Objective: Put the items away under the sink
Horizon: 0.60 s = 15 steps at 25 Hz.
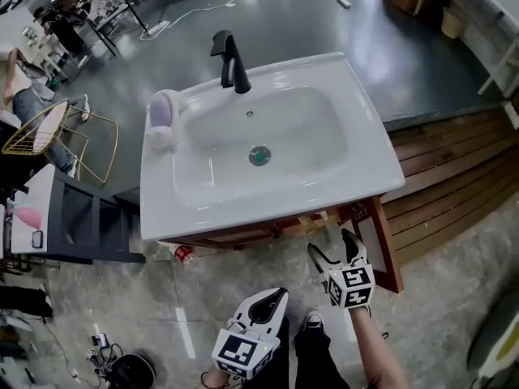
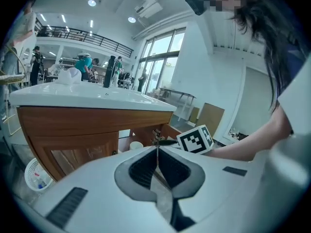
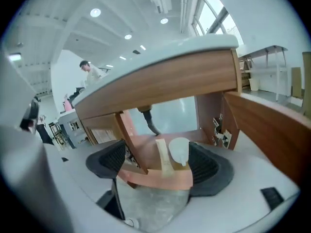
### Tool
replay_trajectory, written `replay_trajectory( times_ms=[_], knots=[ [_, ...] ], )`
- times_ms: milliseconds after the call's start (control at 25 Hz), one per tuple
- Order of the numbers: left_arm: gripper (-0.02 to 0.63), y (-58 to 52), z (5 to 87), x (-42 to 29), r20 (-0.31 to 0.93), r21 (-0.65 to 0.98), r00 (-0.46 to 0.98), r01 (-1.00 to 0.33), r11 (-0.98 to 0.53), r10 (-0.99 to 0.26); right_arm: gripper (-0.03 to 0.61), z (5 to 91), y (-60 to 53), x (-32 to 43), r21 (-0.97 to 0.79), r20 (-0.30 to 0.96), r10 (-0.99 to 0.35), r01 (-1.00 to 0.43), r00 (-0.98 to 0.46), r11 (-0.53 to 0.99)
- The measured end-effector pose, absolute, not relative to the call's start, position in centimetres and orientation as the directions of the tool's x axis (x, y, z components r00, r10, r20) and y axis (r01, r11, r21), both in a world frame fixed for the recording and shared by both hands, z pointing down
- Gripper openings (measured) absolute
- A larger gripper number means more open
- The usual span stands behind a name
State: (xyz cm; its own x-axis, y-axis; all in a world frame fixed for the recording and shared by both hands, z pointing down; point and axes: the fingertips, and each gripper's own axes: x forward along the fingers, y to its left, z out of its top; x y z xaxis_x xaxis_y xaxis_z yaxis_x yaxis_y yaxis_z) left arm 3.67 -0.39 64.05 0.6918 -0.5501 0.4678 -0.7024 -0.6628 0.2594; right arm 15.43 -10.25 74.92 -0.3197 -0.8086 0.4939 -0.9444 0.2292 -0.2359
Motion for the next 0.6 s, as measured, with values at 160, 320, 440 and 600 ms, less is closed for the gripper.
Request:
replay_trajectory(
  times_ms=[160, 320, 440, 600],
  knots=[
    [0.019, 0.7, 62.2, 3.9, 0.459, 0.269, 0.680, -0.720, -0.640, -0.572, 0.419, 70.4, -8.7, 14.8, -0.306, 0.456, -0.808, -0.918, -0.374, 0.253],
    [0.019, 0.7, 60.1, 4.2, 0.432, 0.293, 0.652, -0.755, -0.587, -0.623, 0.419, 66.8, -8.2, 14.4, -0.288, 0.454, -0.779, -0.898, -0.433, 0.332],
    [0.018, 0.8, 58.3, 4.2, 0.416, 0.296, 0.639, -0.768, -0.568, -0.647, 0.419, 64.1, -7.5, 14.4, -0.322, 0.441, -0.769, -0.882, -0.462, 0.344],
    [0.018, 0.9, 55.4, 3.9, 0.397, 0.277, 0.630, -0.776, -0.567, -0.667, 0.419, 60.1, -6.0, 13.8, -0.359, 0.425, -0.749, -0.854, -0.509, 0.377]
  ],
)
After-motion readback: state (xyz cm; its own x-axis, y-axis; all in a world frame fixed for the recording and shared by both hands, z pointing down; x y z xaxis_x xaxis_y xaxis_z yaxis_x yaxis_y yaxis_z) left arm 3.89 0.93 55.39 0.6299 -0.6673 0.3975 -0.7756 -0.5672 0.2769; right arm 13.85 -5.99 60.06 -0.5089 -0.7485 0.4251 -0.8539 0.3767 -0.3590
